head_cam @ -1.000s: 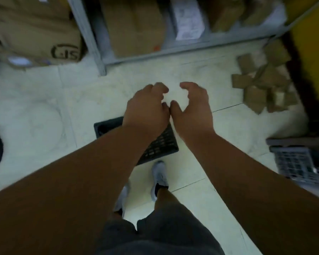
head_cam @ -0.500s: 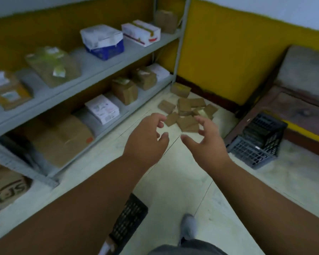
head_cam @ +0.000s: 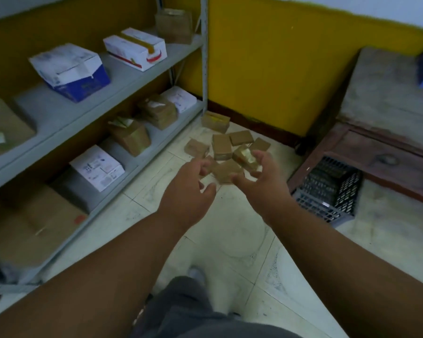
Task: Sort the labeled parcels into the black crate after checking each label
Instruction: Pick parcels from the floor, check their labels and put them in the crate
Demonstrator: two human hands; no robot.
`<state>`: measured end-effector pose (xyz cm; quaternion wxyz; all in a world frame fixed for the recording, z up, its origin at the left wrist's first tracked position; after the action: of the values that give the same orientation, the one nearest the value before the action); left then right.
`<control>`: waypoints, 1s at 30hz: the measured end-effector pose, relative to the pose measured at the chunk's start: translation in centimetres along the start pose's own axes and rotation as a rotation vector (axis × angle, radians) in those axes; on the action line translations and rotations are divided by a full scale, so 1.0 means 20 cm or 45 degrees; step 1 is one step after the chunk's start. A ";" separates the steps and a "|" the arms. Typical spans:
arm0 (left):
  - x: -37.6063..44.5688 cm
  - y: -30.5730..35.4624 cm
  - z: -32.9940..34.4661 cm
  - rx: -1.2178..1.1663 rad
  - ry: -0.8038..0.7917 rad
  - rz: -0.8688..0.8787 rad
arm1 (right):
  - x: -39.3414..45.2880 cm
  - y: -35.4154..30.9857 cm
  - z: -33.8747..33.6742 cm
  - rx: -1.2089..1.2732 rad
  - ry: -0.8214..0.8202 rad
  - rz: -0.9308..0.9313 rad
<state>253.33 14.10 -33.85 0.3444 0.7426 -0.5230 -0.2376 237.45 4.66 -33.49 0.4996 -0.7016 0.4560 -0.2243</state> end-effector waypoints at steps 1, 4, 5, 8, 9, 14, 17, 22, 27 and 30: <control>0.07 -0.05 0.00 0.006 -0.011 -0.022 | 0.07 0.04 0.03 0.038 -0.015 0.040; 0.35 -0.17 0.04 -0.021 -0.064 -0.065 | 0.29 0.11 0.04 -0.005 -0.029 0.167; 0.46 -0.19 0.06 -0.019 -0.089 -0.058 | 0.38 0.13 0.03 -0.016 -0.025 0.196; 0.84 -0.20 0.13 0.040 -0.174 0.004 | 0.63 0.14 -0.06 0.019 0.031 0.236; 0.98 -0.20 0.14 0.070 -0.205 0.031 | 0.72 0.13 -0.10 0.053 0.061 0.259; 1.55 -0.14 0.13 0.181 -0.306 0.096 | 1.05 0.12 -0.24 0.199 0.168 0.332; 1.74 -0.14 0.18 0.216 -0.356 0.106 | 1.22 0.15 -0.28 0.252 0.165 0.371; 2.03 -0.16 0.42 0.212 -0.504 0.067 | 1.58 0.32 -0.39 0.280 0.212 0.469; 2.35 -0.27 0.49 0.195 -0.467 -0.039 | 2.12 0.50 -0.42 0.225 -0.006 0.558; 2.59 -0.36 0.46 0.168 -0.415 -0.168 | 2.48 0.56 -0.41 0.269 -0.073 0.602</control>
<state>268.79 -35.44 -44.92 0.1895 0.7480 -0.5364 -0.3419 250.42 -43.24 -47.30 0.6213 -0.5255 0.5671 -0.1277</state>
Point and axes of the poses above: each hand's wrist, its own x-axis towards the middle knuckle, its own z-axis out of the palm, y = z × x, the point moved 8 cm from there along x, towards the middle knuckle, and after that the axes turned 8 degrees about -y, right-handed, at the moved point
